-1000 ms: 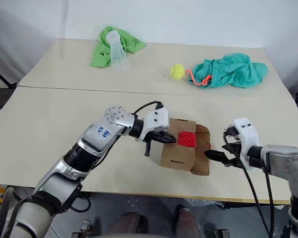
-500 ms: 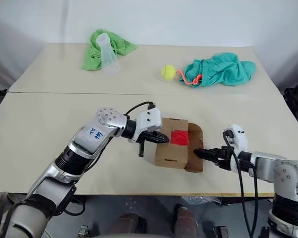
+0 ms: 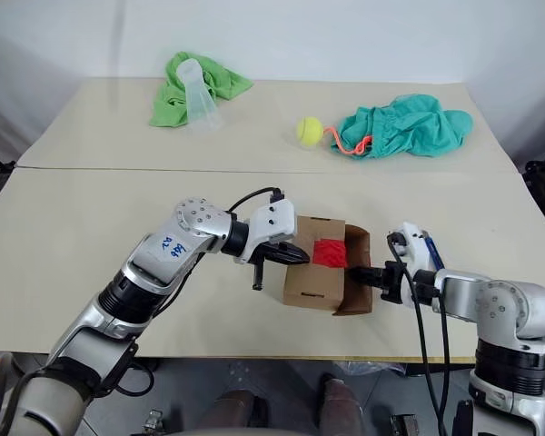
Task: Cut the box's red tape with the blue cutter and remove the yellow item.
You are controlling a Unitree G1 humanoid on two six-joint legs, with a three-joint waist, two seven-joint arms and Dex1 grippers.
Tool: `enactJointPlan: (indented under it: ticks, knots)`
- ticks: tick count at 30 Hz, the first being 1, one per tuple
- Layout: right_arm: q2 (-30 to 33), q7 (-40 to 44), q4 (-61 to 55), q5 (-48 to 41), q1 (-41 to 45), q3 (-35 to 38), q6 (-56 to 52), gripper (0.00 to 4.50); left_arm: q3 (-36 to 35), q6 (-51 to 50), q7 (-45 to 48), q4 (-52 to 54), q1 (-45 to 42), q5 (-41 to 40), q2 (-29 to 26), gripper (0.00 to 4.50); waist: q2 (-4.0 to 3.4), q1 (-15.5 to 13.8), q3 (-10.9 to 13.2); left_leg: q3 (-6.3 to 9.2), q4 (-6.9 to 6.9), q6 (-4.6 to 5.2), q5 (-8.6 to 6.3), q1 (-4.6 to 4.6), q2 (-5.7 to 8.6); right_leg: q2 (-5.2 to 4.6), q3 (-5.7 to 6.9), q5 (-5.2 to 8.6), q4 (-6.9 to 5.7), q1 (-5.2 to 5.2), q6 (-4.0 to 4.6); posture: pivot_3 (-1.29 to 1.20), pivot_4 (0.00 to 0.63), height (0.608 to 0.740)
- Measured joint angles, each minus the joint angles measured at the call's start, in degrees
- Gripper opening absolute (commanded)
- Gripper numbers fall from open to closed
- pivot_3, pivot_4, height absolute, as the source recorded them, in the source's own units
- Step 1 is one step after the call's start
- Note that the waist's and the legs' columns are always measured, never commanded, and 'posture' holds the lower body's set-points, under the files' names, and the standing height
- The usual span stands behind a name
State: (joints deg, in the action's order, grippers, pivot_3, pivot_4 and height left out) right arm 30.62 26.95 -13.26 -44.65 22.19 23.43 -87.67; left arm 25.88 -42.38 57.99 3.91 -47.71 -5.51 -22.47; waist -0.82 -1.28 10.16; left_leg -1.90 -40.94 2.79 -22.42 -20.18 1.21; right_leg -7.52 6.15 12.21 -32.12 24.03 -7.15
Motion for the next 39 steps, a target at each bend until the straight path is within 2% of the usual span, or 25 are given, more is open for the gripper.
enactJointPlan:
  ticks: [6,11,23,27,30,37,39]
  knots:
    - [1.1,-4.4,-5.8,-1.5,2.2,1.9,-4.6,0.01,-0.1,0.6,-0.6,-1.1,-0.4,0.0,1.5,0.00,-0.26,-0.5,0.1,0.02,-0.04,0.06,0.03,-0.08,0.11,-0.10,-0.01,-0.03,-0.01,0.03,-0.05,0.00,0.150,0.740]
    - [4.0,-11.2,-9.5,-6.8,4.1,2.0,-4.6,0.01,-0.6,2.5,-1.2,-3.0,-0.9,0.0,3.0,0.00,-0.27,-0.5,0.1,-0.01,-0.03,0.13,0.04,-0.18,0.21,-0.16,-0.04,-0.07,0.03,0.13,-0.13,0.00,0.150,0.740]
    - [11.3,-35.9,-11.9,-33.0,7.0,5.3,-4.3,0.01,-2.9,6.4,-3.9,-9.0,-1.3,0.1,6.9,0.00,-0.27,-1.8,0.1,-0.06,-0.09,0.23,0.10,-0.27,0.21,-0.20,-0.05,-0.11,0.05,0.20,-0.18,0.00,0.150,0.740]
    - [25.2,-50.6,-12.1,-54.6,4.5,1.4,7.8,0.01,-2.9,7.4,-6.4,-14.0,-1.1,1.4,8.0,0.00,-0.22,-1.7,0.1,-0.10,-0.07,0.29,0.13,-0.54,0.27,-0.25,-0.05,-0.14,0.08,0.47,-0.23,0.00,0.150,0.740]
    - [33.1,-57.2,-12.9,-64.2,2.3,-3.3,16.5,0.01,-3.3,8.0,-7.2,-16.0,-1.0,1.4,8.4,0.00,-0.15,-1.6,0.2,-0.17,-0.12,0.29,0.14,-0.96,0.21,-0.11,0.02,-0.16,0.09,0.86,-0.27,0.00,0.150,0.740]
    - [39.5,-60.7,-16.2,-67.4,0.8,-9.7,27.2,0.01,-8.4,8.3,-6.3,-16.7,-3.2,-1.7,8.8,0.00,-0.08,-1.7,0.2,-0.22,-0.22,0.34,0.17,-1.05,0.17,-0.06,0.04,-0.23,0.14,0.83,-0.37,0.00,0.150,0.740]
    - [41.5,-61.0,-16.2,-67.4,0.8,-11.4,28.7,0.01,-12.5,4.2,-4.6,-16.5,-4.4,-6.5,9.2,0.00,-0.05,-1.8,0.3,-0.21,-0.25,0.38,0.18,-1.07,0.17,-0.07,0.03,-0.27,0.18,0.81,-0.40,0.00,0.150,0.740]
